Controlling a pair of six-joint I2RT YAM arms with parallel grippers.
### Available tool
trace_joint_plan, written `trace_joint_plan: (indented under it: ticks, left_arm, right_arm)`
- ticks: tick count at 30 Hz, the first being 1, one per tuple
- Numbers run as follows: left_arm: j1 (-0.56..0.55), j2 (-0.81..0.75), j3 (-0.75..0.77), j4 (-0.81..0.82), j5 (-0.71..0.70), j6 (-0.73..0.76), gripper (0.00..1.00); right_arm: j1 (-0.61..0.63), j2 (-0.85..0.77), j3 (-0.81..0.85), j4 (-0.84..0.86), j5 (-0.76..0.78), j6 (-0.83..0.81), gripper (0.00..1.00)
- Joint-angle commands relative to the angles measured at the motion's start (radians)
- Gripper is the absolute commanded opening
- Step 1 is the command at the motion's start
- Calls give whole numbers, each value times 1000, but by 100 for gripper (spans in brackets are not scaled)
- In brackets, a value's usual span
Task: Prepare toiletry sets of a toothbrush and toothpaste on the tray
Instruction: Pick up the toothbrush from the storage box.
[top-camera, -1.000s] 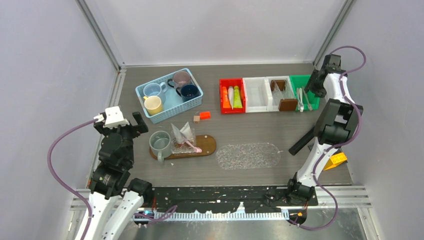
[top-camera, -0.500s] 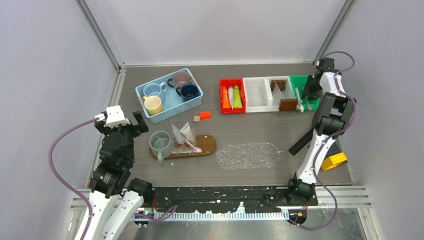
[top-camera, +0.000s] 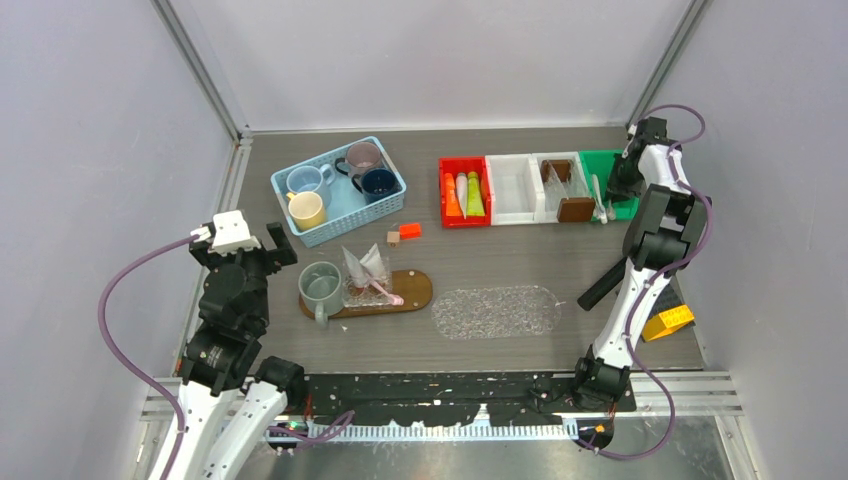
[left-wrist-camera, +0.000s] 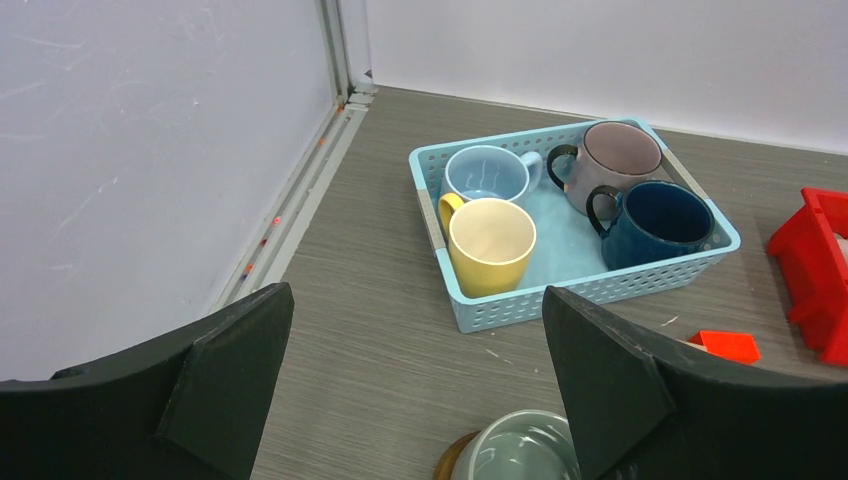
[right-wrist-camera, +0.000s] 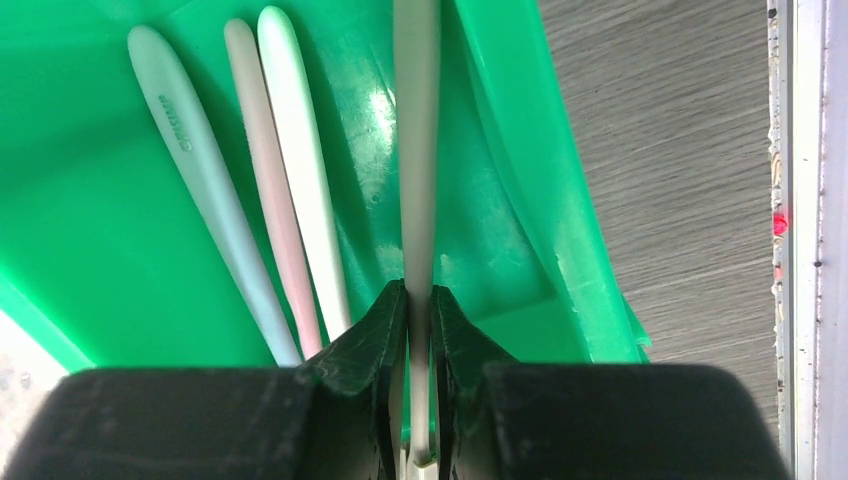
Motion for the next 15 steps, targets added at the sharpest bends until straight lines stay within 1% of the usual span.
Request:
trace_joint_plan:
  ticks: [1,3,5,6,9,11,12,15]
  left_arm:
    - [-3,0,-4,52,4,6,100]
    - [-3,-2,-4,51,5,6,100]
    - [-3,-3,-4,52,5,6,100]
    - [-3,-3,-5,52,4,6,100]
    - [-3,-1,-5,52,8,6,100]
    - [-3,2,-5,52,9,6,100]
    - [-3,2,-5,51,10,6,100]
    - [-3,6,-4,52,11,6,100]
  right_arm:
    - [-3,-96,41,22,-21,3,9]
    - [-3,-97,43,21,-20,4,10]
    - [-2,-96,44,17,-15,7,13]
    - [-2,-96,43,17,-15,7,18]
    - [-3,-89,38,16,-9,10,27]
    - [-3,-84,37,16,-6,12,30]
    - [-4,-82,37,15,-6,11,30]
    - [-3,-79,39,18,-1,13,20]
